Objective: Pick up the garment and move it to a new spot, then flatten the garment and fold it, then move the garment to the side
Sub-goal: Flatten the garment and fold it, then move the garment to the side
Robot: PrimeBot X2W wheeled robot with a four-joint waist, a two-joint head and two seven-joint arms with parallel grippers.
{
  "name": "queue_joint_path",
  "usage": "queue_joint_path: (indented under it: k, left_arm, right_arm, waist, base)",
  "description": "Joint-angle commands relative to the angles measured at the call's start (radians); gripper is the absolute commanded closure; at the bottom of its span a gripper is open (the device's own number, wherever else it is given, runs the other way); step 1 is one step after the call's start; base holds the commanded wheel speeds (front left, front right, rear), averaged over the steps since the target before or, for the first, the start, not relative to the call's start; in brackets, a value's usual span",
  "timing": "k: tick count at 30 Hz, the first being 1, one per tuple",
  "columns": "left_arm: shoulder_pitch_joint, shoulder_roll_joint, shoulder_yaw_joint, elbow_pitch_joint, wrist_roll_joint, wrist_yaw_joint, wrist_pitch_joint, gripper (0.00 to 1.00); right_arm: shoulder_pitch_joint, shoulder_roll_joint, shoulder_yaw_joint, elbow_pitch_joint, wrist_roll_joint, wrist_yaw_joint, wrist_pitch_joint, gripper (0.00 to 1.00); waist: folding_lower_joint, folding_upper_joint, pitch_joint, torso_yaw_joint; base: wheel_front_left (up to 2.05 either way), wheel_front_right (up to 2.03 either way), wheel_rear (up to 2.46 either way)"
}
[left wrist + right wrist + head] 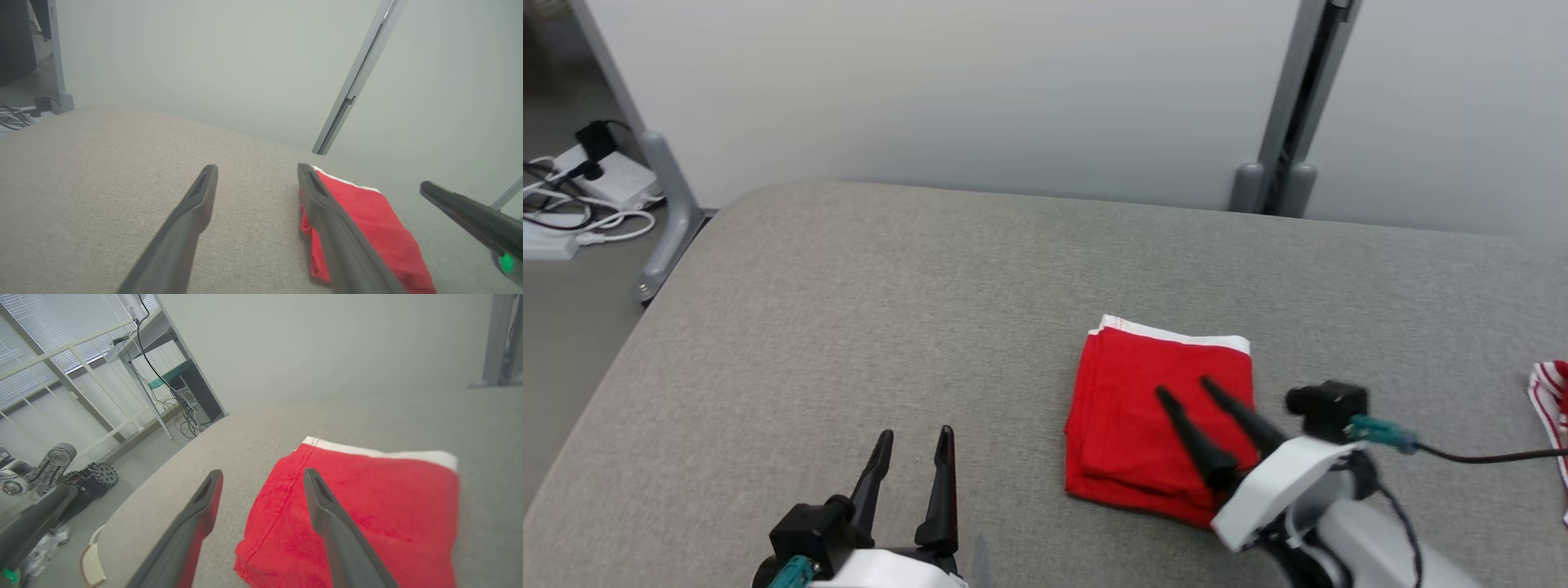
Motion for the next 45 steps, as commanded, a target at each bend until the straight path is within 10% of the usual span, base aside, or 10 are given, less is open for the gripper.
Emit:
queue_joint_path:
  k: [1, 8, 18, 45]
  left_arm:
    - [-0.017, 0.004, 0.010, -0.003, 0.007, 0.003, -0.004, 0.00]
    - [-0.038, 0.004, 0.077, -0.003, 0.057, -0.005, -0.004, 0.00]
    - [0.010, 0.005, 0.148, -0.007, 0.101, -0.019, -0.004, 0.00]
    - [0.061, 0.004, 0.123, -0.001, 0.116, -0.022, -0.004, 0.00]
  right_arm:
    - [-0.020, -0.036, -0.023, -0.007, -0.051, -0.001, -0.002, 0.00]
    - [0.092, -0.128, -0.345, -0.122, -0.407, -0.001, -0.001, 0.00]
    - [0.323, 0.007, -0.718, -0.392, -0.778, -0.001, -0.001, 0.00]
    - [0.435, 0.101, -0.805, -0.425, -0.849, -0.001, -0.001, 0.00]
  waist:
    - [0.0000, 0.0000, -0.013, -0.045]
    - [0.0000, 0.0000, -0.016, -0.127]
    - [0.0000, 0.0000, -0.011, -0.185]
    - [0.0000, 0.0000, -0.014, -0.163]
  base:
    - [0.00, 0.00, 0.00]
    - [0.00, 0.00, 0.00]
    - [0.00, 0.00, 0.00]
    - [0.00, 0.00, 0.00]
